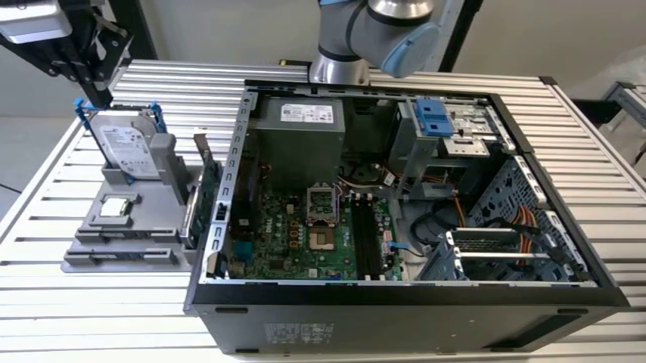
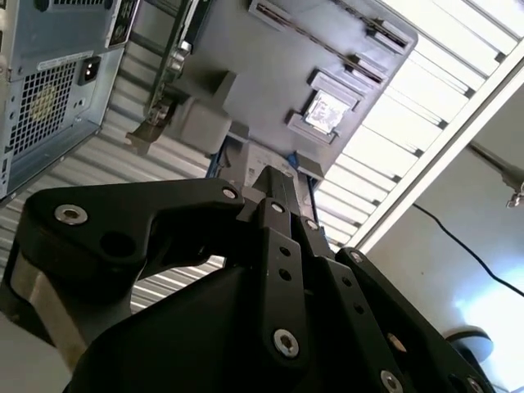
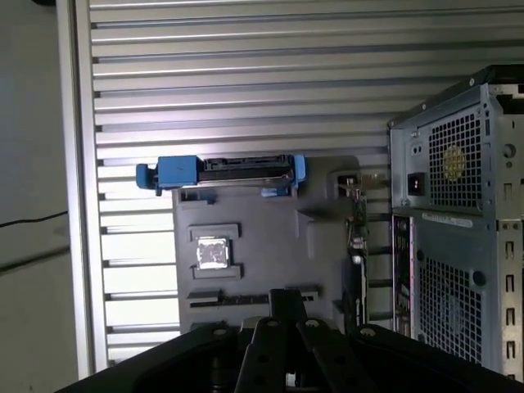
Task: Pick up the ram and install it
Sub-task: 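Reach for the ram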
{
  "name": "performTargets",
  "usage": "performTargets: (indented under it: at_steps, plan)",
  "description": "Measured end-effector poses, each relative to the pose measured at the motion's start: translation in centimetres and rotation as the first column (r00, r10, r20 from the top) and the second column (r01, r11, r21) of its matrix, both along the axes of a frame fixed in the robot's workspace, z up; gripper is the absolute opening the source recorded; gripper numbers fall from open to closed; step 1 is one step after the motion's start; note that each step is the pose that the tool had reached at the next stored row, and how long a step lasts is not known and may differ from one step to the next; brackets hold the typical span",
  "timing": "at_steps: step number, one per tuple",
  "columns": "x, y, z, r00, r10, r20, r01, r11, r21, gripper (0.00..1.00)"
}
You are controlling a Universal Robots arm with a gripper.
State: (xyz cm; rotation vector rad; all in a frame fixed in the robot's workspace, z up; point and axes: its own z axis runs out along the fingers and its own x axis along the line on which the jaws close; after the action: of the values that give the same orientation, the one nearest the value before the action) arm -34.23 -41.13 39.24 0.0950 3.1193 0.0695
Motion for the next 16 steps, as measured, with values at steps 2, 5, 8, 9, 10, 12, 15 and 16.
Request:
performTargets:
  at_steps: [2,5,8,9,10,12,15,16]
  plan:
    - [0.01,-0.50,-0.01,1.0000,0.000,-0.0002,0.000,1.0000,0.0001,0.00]
    - [0.01,-1.42,-0.01,1.0000,0.000,-0.0012,0.000,1.0000,0.0000,0.00]
    - [0.01,-2.36,-0.03,1.0000,0.000,-0.0020,0.000,1.0000,0.0001,0.00]
    - [0.01,-2.67,-0.03,1.0000,0.000,-0.0024,0.000,1.0000,0.0001,0.00]
    - [0.01,-2.99,-0.03,1.0000,0.000,-0.0027,0.000,1.0000,0.0000,0.00]
    - [0.00,-3.61,-0.04,1.0000,0.000,-0.0031,0.000,1.0000,0.0001,0.00]
    - [0.01,-4.54,-0.05,1.0000,0.000,-0.0036,0.000,1.0000,0.0000,0.00]
    - [0.01,-4.89,-0.05,1.0000,0.000,-0.0038,0.000,1.0000,0.0000,0.00]
